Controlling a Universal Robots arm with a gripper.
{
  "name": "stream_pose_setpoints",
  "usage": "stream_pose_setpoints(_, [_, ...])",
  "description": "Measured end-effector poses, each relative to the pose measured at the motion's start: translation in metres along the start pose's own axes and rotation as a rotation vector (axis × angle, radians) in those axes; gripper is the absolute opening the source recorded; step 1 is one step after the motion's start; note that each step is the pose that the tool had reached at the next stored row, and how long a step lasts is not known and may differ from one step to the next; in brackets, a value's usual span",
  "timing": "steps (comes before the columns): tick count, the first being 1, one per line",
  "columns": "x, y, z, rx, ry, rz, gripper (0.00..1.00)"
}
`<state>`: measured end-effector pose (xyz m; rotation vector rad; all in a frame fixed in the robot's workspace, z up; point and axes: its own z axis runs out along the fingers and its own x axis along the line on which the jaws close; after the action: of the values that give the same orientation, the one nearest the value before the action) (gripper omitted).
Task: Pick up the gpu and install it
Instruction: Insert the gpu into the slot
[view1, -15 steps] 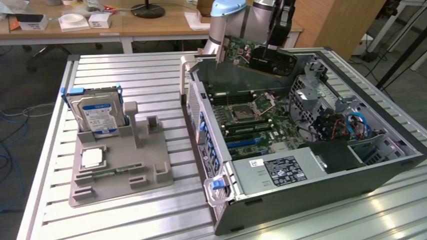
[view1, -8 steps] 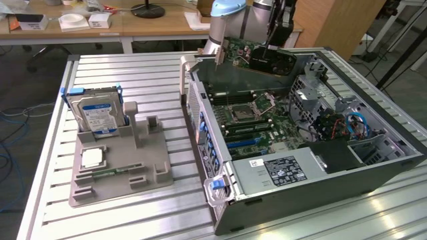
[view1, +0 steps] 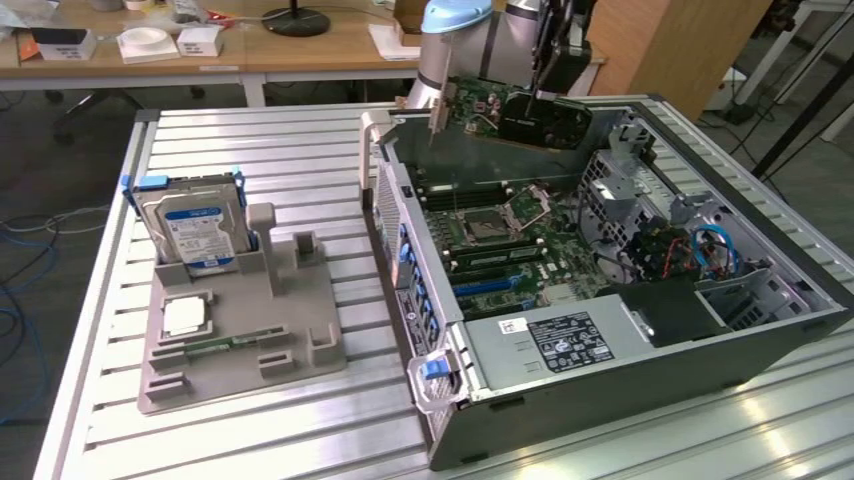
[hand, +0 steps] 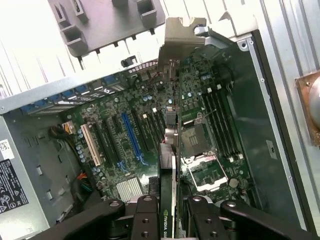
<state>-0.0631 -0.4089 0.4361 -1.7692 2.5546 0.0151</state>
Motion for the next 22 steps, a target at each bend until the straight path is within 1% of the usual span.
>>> stream_pose_setpoints(9, [-0.0004,0.0002,0.0008,-0.0026,-0.0009,-0.077,0.26])
stream_pose_setpoints(22, [-0.0009,0.0004,0.0020,-0.0071,-0.0024,-0.213,0.26])
